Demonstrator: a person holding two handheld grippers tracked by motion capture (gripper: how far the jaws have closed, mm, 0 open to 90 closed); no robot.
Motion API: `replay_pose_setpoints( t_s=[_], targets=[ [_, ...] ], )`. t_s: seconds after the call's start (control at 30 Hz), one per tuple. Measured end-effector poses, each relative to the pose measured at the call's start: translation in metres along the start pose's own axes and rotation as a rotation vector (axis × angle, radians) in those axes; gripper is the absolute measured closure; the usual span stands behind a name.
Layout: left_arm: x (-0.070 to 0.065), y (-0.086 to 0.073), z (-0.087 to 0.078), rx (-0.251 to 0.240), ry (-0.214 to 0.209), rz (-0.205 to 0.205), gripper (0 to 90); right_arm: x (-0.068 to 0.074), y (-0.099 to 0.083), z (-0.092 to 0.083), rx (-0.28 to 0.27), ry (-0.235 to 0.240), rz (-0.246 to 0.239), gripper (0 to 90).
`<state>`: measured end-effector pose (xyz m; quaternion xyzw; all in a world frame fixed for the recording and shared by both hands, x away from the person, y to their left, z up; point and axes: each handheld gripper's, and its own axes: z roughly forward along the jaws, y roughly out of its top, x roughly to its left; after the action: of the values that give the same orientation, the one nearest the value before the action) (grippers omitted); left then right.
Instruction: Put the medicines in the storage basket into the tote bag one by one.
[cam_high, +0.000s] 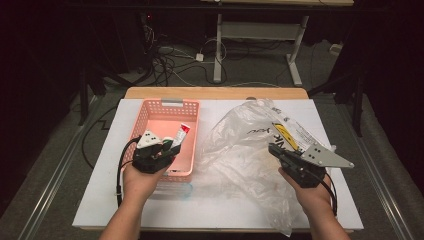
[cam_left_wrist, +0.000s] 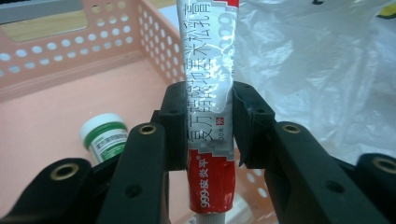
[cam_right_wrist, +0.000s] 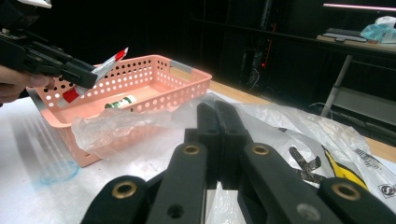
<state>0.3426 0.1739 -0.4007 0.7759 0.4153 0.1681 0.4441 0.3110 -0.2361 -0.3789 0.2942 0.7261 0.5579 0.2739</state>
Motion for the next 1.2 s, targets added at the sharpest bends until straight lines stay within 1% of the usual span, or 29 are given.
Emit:
replay_pose_setpoints(
  t_s=[0.2,0.43,0.47,0.5,0.57,0.67,0.87,1.2],
  targets=[
    [-0.012,0.003,0.0,-0.002,-0.03,0.023,67.0,0.0,0.001,-0.001,-0.003,0.0,0.0,90.0],
    [-0.023,0.004,-0.001,-0.012,-0.063,0.032,67.0,-0.001,0.001,-0.001,-0.006,0.0,0.005,90.0],
    [-0.026,0.004,-0.002,-0.011,-0.062,0.035,67.1,-0.001,0.001,-0.001,-0.004,0.0,0.009,90.0],
    [-0.027,0.004,-0.001,-0.015,-0.071,0.037,67.1,-0.001,0.001,-0.001,-0.004,-0.001,0.008,90.0],
    [-0.032,0.005,-0.002,-0.019,-0.075,0.051,67.0,-0.001,0.001,-0.001,-0.004,0.001,0.007,90.0],
    [-0.036,0.007,-0.003,-0.028,-0.085,0.058,67.1,-0.001,0.001,-0.002,-0.006,0.0,0.01,90.0],
    [-0.044,0.008,-0.004,-0.045,-0.13,0.062,67.0,-0.002,0.001,-0.001,-0.006,-0.001,0.006,90.0],
    [-0.065,0.009,-0.002,-0.043,-0.176,0.097,67.0,-0.001,0.0,-0.001,-0.002,0.002,0.006,90.0]
  ],
)
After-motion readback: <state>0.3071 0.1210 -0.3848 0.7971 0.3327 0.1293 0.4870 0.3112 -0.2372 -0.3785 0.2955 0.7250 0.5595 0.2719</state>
